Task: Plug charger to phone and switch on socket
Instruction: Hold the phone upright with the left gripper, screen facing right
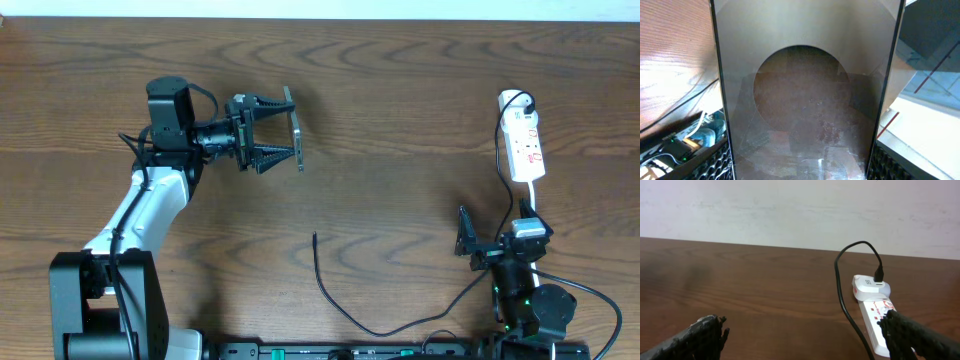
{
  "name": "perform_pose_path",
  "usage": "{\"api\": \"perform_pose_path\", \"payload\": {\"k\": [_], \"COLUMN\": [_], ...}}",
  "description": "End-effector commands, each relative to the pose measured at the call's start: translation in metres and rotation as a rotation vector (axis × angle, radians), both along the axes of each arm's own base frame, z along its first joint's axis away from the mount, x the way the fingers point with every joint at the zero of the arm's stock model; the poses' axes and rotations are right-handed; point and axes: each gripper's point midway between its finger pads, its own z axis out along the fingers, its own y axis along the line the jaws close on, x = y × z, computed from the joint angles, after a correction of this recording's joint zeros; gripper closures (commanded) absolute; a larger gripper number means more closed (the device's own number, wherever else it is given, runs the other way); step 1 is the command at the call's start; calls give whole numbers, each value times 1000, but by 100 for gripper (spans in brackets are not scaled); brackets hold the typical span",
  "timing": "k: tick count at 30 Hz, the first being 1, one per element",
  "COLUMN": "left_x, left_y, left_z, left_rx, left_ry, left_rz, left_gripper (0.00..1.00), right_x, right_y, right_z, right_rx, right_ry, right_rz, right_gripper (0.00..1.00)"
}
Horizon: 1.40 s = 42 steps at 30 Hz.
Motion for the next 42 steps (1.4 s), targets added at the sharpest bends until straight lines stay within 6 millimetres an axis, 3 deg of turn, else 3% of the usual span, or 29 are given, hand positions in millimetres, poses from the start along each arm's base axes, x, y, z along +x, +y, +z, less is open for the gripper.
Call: {"api": "perform_pose_path", "payload": {"k": [1, 10, 42], "left_x": [-2, -2, -2], "left_y": [1, 1, 1], "left_z": [13, 13, 13], "left_rx": [-16, -33, -35], "left_ry": [2, 76, 86], "left_rz": [-3, 6, 7], "left_gripper": [93, 93, 93], "right_x": [0, 0, 0], "right_y": [1, 1, 1], "right_z": [-2, -2, -2], "right_rx": [-8, -8, -8], "right_ry": [4, 5, 4], "right_rz": [2, 2, 2], "right_gripper": [1, 1, 1]}}
